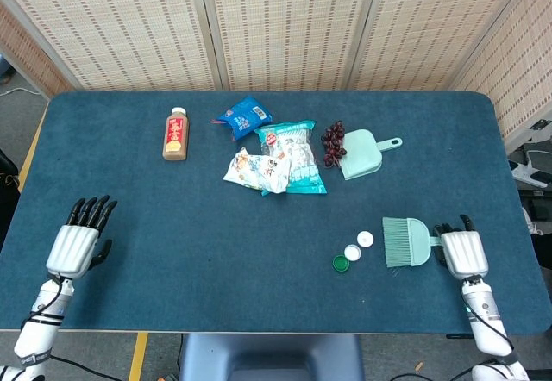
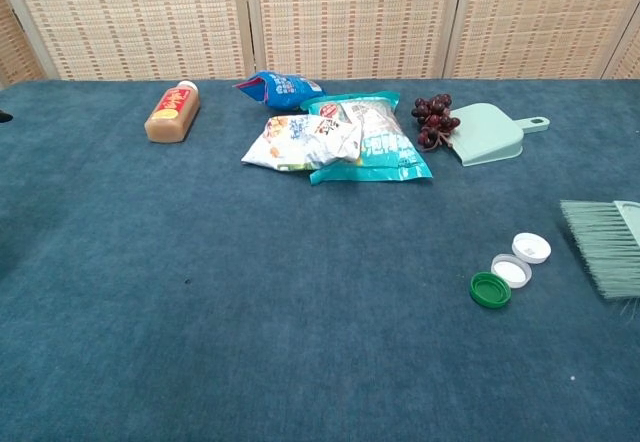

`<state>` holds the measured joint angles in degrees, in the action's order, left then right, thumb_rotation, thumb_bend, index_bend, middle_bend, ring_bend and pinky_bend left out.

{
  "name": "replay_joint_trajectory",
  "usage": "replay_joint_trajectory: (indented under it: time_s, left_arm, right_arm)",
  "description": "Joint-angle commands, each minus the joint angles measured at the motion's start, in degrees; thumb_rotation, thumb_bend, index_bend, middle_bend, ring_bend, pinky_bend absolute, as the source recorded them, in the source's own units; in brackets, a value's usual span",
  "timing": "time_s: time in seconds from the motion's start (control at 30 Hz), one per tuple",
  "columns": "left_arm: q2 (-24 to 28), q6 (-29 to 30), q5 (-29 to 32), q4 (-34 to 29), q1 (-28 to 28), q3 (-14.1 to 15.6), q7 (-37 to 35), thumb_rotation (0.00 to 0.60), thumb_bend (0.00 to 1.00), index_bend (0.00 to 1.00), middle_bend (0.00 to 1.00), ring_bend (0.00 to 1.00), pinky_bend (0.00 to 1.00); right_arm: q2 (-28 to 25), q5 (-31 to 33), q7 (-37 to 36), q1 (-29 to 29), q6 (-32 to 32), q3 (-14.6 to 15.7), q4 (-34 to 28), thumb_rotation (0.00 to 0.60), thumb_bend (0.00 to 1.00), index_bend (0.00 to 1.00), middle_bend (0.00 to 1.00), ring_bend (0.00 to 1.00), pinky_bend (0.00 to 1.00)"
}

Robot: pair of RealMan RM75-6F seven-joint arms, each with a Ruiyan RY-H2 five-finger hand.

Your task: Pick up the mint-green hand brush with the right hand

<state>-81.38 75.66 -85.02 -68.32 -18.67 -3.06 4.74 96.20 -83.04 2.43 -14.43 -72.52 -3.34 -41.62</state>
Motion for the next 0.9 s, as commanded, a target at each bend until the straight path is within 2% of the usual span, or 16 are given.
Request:
replay_joint_trajectory:
  time_s: [0.03,0.23,0.43,0.67,0.9]
  left_arm:
    - [-0.07,0.07,-0.05,0.02,0.04,0.04,0.08,0.600,0.46,0.00,0.00,0.00,0.05]
    - [-0.17,0.28,-0.36,-0.11,0.13,0.26,0.31,0.600,0.45,0.00,0.00,0.00,0.05]
    - [0.01,0.54,-0.62,-0.38,0.27,0.40,0.09,0.600,0.45,0.00,0.00,0.00,0.05]
    - [0.35,0.33,-0.76,-0.89,-0.03,0.27,-0.33,0.600,0.45,0.00,0.00,0.00,0.05]
    - [0.74,1.01,-1.12,-1.12,0.21,0.34,-0.89,0.600,0.45,0.00,0.00,0.00,0.05]
  right_arm:
    - [-2.11,-0.84,-0.63,-0.29,-1.34,-0.16,-1.68,0.600,0.54,1.00,0.90,0.63,0.18]
    - [-8.15,-2.55,-1.00,-0.93,-3.64,-0.47,-9.89,0.600,0.55,1.00,0.90,0.63,0.18]
    - [-13.22,-5.46,4.52,-3.14,-3.88,-0.18,-20.47,0.600,0.55,1.00,0.91,0.63,0.18]
    - [-17.38,-8.03,22.53,-9.39,2.97,-0.58,-35.85,0.600,0.55,1.00,0.90,0.63,0.18]
    - [-18.97,-5.05,42.96,-14.60,12.02,-1.82,-45.76,0.600,0.55,1.00,0.90,0.63,0.18]
